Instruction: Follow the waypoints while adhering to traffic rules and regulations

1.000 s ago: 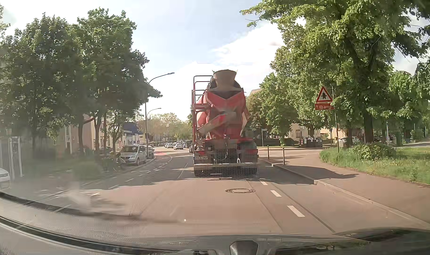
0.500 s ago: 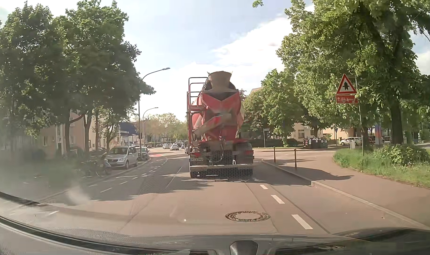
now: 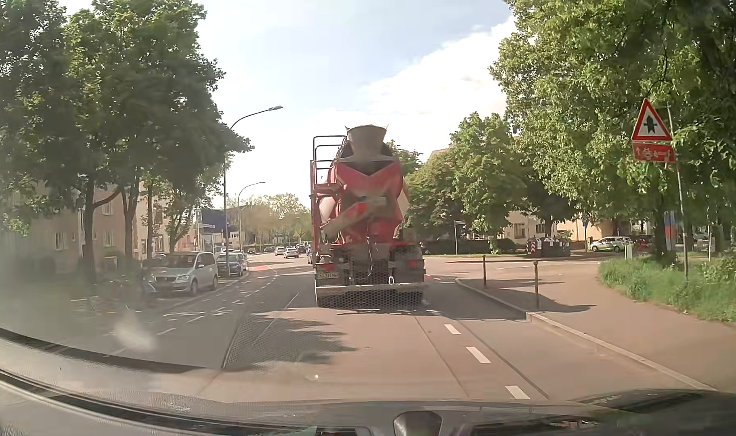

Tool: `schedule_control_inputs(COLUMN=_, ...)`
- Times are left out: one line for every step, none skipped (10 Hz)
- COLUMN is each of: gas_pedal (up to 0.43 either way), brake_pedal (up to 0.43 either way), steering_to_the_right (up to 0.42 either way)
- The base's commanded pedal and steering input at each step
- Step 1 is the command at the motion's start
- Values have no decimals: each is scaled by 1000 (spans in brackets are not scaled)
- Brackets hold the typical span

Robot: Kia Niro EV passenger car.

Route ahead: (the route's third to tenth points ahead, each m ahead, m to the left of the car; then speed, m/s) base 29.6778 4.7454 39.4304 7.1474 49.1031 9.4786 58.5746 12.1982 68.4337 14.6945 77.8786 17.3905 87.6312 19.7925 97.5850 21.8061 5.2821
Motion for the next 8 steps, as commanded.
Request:
schedule_control_inputs(gas_pedal=8, brake_pedal=0, steering_to_the_right=7)
schedule_control_inputs(gas_pedal=8, brake_pedal=0, steering_to_the_right=7)
schedule_control_inputs(gas_pedal=8, brake_pedal=0, steering_to_the_right=7)
schedule_control_inputs(gas_pedal=8, brake_pedal=0, steering_to_the_right=6)
schedule_control_inputs(gas_pedal=8, brake_pedal=0, steering_to_the_right=6)
schedule_control_inputs(gas_pedal=20, brake_pedal=0, steering_to_the_right=6)
schedule_control_inputs(gas_pedal=20, brake_pedal=0, steering_to_the_right=-2)
schedule_control_inputs(gas_pedal=20, brake_pedal=0, steering_to_the_right=-17)
